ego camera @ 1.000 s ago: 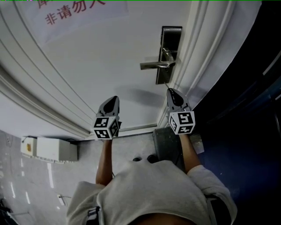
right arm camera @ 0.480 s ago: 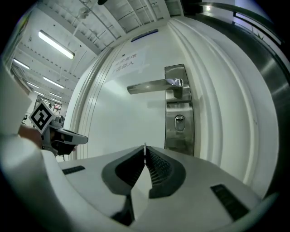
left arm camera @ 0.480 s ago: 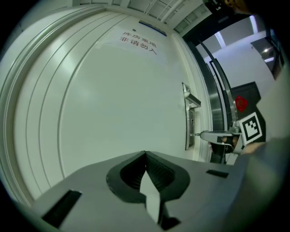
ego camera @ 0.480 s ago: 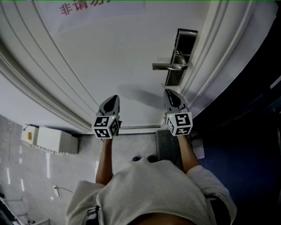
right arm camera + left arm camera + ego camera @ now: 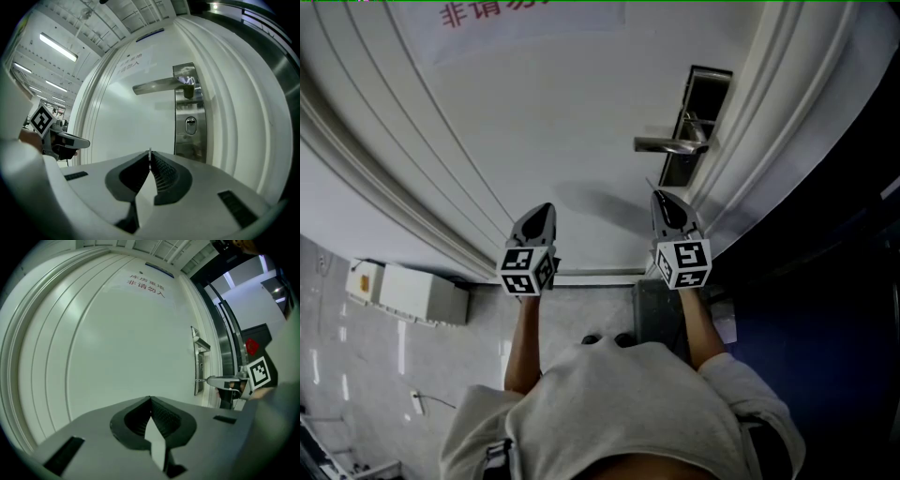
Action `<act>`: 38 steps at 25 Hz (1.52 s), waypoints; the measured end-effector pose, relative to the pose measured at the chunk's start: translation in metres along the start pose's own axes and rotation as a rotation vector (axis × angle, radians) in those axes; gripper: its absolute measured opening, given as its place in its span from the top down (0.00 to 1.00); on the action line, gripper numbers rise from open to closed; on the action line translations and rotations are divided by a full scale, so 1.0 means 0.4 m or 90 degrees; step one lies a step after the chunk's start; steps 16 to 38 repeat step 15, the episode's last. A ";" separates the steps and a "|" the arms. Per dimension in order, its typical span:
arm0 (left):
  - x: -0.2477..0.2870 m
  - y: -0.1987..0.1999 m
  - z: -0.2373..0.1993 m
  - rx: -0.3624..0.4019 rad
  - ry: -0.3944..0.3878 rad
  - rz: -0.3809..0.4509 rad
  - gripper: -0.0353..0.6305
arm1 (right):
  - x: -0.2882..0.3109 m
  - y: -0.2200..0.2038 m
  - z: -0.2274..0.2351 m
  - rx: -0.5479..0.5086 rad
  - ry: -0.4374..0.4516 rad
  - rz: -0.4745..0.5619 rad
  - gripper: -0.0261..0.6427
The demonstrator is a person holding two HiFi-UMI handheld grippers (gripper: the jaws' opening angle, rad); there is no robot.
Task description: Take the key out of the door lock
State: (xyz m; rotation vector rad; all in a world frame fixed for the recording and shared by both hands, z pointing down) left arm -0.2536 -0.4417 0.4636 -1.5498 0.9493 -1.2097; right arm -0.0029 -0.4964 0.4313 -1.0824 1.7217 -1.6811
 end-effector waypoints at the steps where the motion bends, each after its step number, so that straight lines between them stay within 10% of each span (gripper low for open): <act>1: 0.000 0.000 0.001 0.000 -0.001 0.000 0.92 | 0.000 -0.001 0.000 0.000 0.000 -0.001 0.92; 38: 0.005 -0.003 0.012 0.000 -0.008 -0.005 0.92 | -0.002 0.002 0.002 0.001 -0.006 -0.006 0.92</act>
Point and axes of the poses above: the fingertips, and each gripper's own axes: x forward along the fingers, z to its right, y out of its top, the point moved 4 cm from there along -x, backward along the fingers, and after that the axes turned 9 degrees about -z, right-handed, at the moved point
